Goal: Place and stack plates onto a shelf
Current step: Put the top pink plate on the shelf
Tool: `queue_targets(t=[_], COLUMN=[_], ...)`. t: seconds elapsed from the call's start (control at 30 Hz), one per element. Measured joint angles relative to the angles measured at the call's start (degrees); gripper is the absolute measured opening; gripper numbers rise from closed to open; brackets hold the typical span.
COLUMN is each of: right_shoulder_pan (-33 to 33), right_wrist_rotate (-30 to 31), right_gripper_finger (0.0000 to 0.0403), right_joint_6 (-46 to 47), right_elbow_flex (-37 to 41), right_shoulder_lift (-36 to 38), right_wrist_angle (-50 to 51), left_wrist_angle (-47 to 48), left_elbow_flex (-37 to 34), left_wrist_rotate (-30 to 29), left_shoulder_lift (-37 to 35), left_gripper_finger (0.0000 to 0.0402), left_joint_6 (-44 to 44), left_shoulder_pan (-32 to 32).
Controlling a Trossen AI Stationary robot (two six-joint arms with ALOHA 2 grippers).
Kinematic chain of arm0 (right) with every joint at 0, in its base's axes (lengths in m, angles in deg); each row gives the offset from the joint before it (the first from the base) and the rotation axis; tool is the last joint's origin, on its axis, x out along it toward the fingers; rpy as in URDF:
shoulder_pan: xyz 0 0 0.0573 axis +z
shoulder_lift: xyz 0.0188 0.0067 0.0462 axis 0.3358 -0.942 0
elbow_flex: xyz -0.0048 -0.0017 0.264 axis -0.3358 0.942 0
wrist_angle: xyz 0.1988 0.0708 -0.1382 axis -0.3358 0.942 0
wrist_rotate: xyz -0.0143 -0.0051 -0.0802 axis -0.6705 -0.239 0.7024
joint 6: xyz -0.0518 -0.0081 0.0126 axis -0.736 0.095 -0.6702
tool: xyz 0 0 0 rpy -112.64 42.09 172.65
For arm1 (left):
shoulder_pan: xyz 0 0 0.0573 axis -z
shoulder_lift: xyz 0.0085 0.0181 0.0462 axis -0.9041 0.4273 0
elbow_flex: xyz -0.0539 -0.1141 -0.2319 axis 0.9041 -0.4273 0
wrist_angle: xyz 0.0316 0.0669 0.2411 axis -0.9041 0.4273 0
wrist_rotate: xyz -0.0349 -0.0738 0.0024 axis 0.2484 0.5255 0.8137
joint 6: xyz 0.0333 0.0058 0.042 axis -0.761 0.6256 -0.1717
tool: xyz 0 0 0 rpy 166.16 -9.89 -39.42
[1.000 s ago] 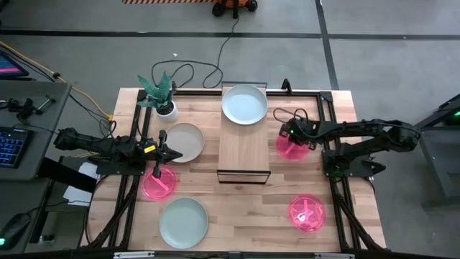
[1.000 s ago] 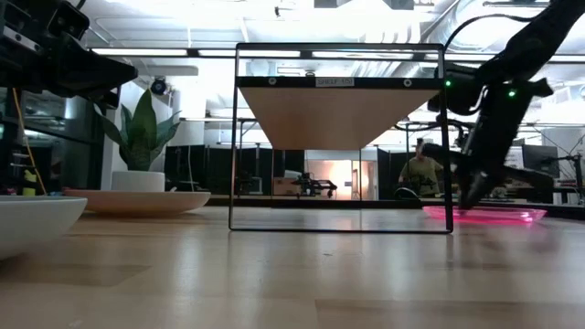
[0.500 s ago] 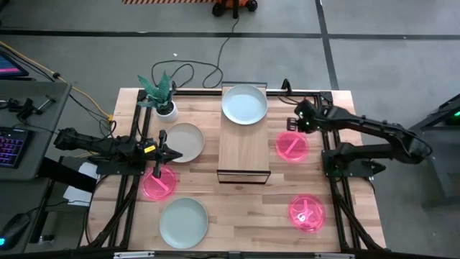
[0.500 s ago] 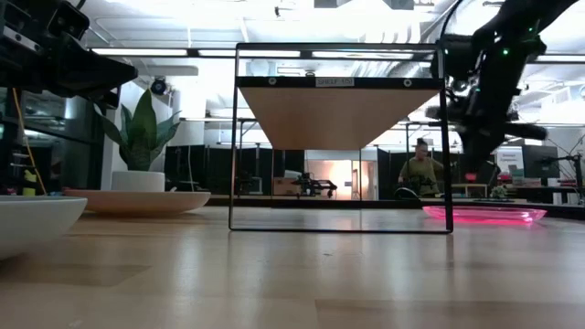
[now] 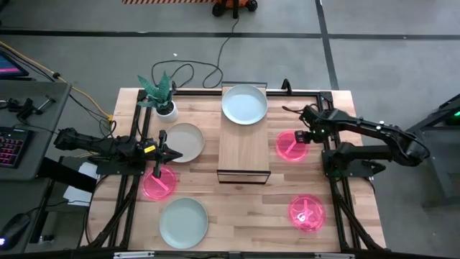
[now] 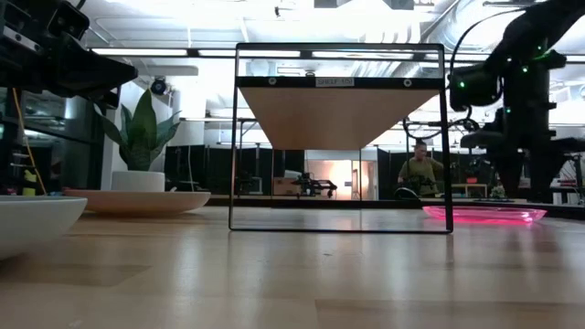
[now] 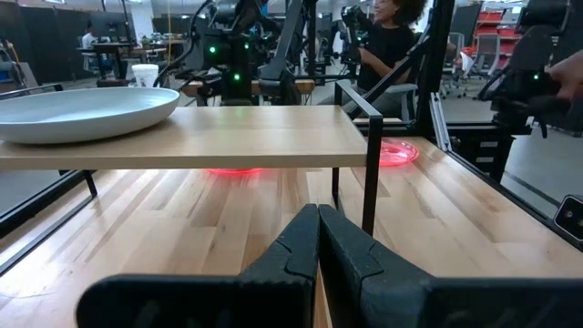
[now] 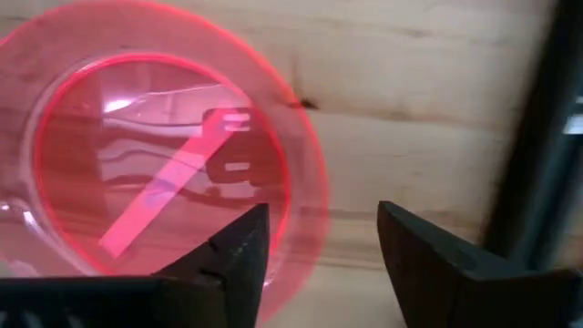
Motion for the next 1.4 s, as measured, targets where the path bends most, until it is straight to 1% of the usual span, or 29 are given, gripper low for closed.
queue_targets(t=[0.1,0.2,0.37,0.57,0.63,0.77,0.8,0.93,1.03,1.3,1.4], right_shoulder_pan=[0.0,0.0,0.0,0.0,0.0,0.1,0.1,0.0,-0.4,-4.2,-5.2], right_wrist_rotate=[-1.4,-2.6,-4.0,-3.6,-3.1,-2.6,-2.5,-2.6,-4.1,-13.8,-15.8], right_gripper_finger=[0.0194,0.0192,0.0171,0.0115,0.0088,0.0018,0.001,0.0005,0.0002,0.0,0.0], right_joint_6=[1.0,2.4,5.0,6.7,7.3,7.7,7.8,8.5,7.9,4.7,4.2], right_elbow_flex=[2.7,4.7,6.3,6.8,6.8,6.7,6.7,5.8,4.5,3.2,3.2], right_shoulder_lift=[0.0,0.0,0.0,0.1,0.1,0.1,0.2,1.7,4.5,13.6,16.9], right_wrist_angle=[-2.9,-5.2,-8.7,-9.9,-9.5,-9.7,-9.9,-9.5,-9.4,-8.5,-7.5], left_wrist_angle=[0.0,0.0,0.0,0.0,0.0,0.0,0.0,0.0,0.0,0.0,0.0], left_elbow_flex=[0.0,0.0,0.0,0.0,0.0,0.0,0.0,0.0,0.0,0.0,0.0], left_wrist_rotate=[0.0,0.0,0.0,0.0,0.0,0.0,0.0,0.0,0.0,0.0,0.0], left_shoulder_lift=[0.0,0.0,0.0,0.0,0.0,0.0,0.0,0.0,0.0,0.0,0.0], left_gripper_finger=[0.0001,0.0001,0.0001,0.0001,0.0001,0.0001,0.0001,0.0001,0.0001,0.0001,0.0001], left_joint_6=[0.0,0.0,0.0,0.0,0.0,0.0,0.0,0.0,0.0,0.0,0.0], left_shoulder_pan=[0.0,0.0,0.0,0.0,0.0,0.0,0.0,0.0,0.0,0.0,0.0])
